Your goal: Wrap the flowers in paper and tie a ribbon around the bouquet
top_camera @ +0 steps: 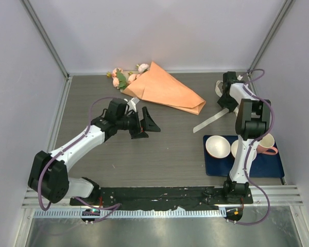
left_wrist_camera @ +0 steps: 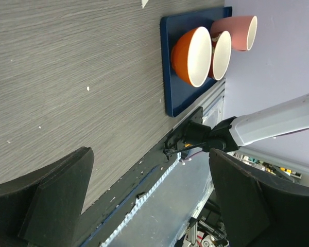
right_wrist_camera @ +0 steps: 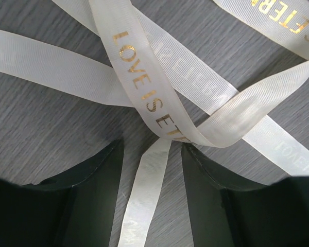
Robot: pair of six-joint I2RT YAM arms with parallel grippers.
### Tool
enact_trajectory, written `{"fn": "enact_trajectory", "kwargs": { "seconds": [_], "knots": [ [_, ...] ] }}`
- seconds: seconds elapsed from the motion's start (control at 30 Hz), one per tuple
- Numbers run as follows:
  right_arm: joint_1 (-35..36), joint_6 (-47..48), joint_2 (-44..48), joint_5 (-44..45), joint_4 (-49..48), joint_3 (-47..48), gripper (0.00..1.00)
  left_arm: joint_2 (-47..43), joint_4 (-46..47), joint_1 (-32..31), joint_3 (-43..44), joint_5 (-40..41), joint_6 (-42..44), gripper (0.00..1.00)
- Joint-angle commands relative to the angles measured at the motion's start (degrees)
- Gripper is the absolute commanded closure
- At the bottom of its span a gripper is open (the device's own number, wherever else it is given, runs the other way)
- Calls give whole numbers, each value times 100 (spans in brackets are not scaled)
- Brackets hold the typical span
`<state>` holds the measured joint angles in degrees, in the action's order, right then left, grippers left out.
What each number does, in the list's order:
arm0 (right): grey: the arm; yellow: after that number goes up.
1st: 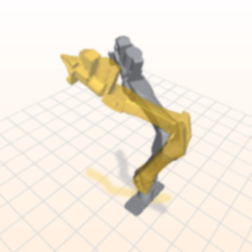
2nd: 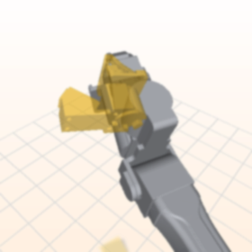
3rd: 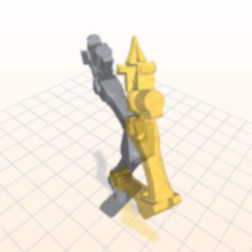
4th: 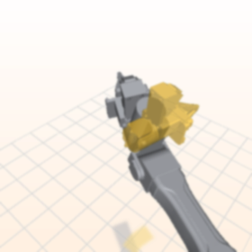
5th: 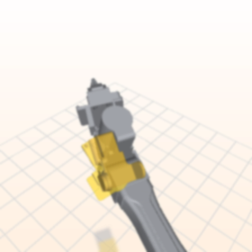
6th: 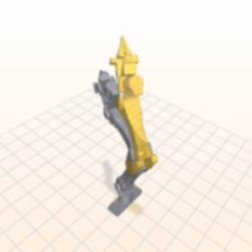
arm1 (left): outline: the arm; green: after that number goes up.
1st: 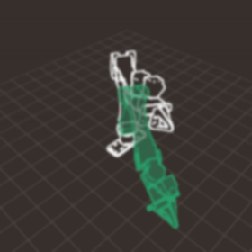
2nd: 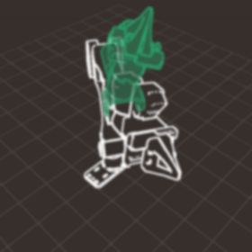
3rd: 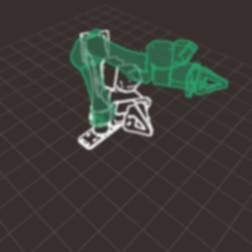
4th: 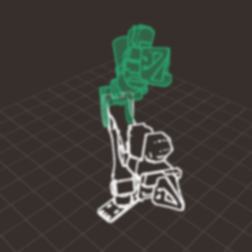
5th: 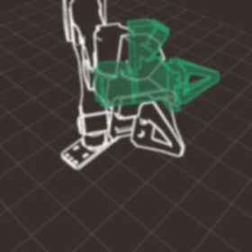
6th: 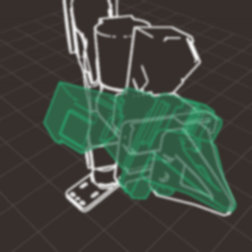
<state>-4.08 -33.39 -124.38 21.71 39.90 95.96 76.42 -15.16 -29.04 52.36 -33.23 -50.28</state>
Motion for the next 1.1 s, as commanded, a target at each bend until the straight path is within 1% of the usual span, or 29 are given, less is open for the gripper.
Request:
{"fn": "enact_trajectory", "kwargs": {
  "seconds": [0.0, 0.07, 0.2, 0.23, 0.3, 0.33, 0.37, 0.4, 0.47, 0.5, 0.53, 0.57, 0.6, 0.63, 0.67, 0.7, 0.73, 0.77, 0.8, 0.83, 0.87, 0.9, 0.93, 0.97, 1.0, 1.03, 1.07],
  "knots": [
    [-5, -282, 264, 280, 97, -305, 46, 13, 268, -14, 327, -350, 133, 1],
    [-23, -352, 405, 298, 79, -429, 48, -4, 250, -14, 310, -350, 141, 1],
    [-41, -423, 581, 255, -394, -859, 66, -66, 163, -6, 284, -359, 168, 2],
    [-41, -423, 607, 167, -517, -930, 75, -75, 58, -5, 292, -324, 177, 2],
    [-23, -318, 730, 44, -921, -1140, 86, -101, -74, 12, 371, -289, 177, 2],
    [-6, -248, 818, -52, -1105, -1246, 100, -162, -284, 56, 389, -158, 177, 2],
    [64, -99, 1140, -97, -1603, -1377, 100, -215, -338, 108, 389, -88, 159, 2],
    [108, -2, 1326, -149, -1860, -1648, 100, -276, -461, 187, 372, -35, 133, 2],
    [344, 270, 1879, -334, -2414, -1817, 100, -496, -541, 538, 223, 36, 2, 3],
    [407, 506, 2030, -387, -2495, -1774, 100, -592, -558, 696, 153, 54, -43, 4],
    [634, 613, 2127, -500, -2531, -1696, 100, -837, -637, 1028, 91, 123, -87, 4],
    [793, 666, 2224, -789, -2505, -1591, 100, -961, -733, 1188, 29, 324, -104, 4],
    [1238, 702, 2416, -922, -2513, -1372, 100, -1102, -960, 1346, -41, 483, -105, 4],
    [1504, 693, 2505, -1045, -2522, -1283, 100, -1234, -1102, 1644, -68, 615, -87, 4],
    [1785, 684, 2593, -1212, -2592, -1169, 100, -1487, -1251, 1786, -68, 956, -61, 4],
    [2492, 563, 2707, -1231, -2636, -924, 100, -1612, -1557, 1909, -42, 1142, 0, 3],
    [2830, 509, 2717, -1301, -2689, -774, 100, -1709, -1726, 2128, -7, 1335, 27, 3],
    [3225, 448, 2700, -1458, -2750, -337, 100, -1953, -1919, 2235, 72, 1737, 79, 3],
    [3568, 360, 2665, -1503, -2751, -63, 100, -2069, -2286, 2340, 108, 1941, 176, 3],
    [4285, 133, 2490, -1599, -2777, 192, 100, -2209, -2490, 2550, 151, 2196, 203, 2],
    [4597, 52, 2410, -1757, -2942, 682, 100, -2489, -2649, 2665, 178, 2390, 220, 1],
    [4870, -27, 2296, -1880, -3022, 896, 100, -2666, -2972, 2867, 196, 2792, 255, 1],
    [5368, -289, 2112, -1864, -3058, 1098, 100, -2824, -3132, 2886, 222, 2987, 256, 0],
    [5521, -404, 1989, -1951, -3171, 1413, 100, -3139, -3264, 3095, 283, 3172, 256, 0],
    [5671, -562, 1909, -1873, -3225, 1503, 100, -3290, -3535, 3219, 327, 3609, 264, 0],
    [5881, -790, 1821, -1725, -3486, 1504, 100, -3422, -3668, 3255, 380, 3813, 256, 0],
    [5962, -931, 1794, -1715, -3759, 1295, 100, -3580, -3792, 3255, 511, 4068, 230, 0]
  ]
}}
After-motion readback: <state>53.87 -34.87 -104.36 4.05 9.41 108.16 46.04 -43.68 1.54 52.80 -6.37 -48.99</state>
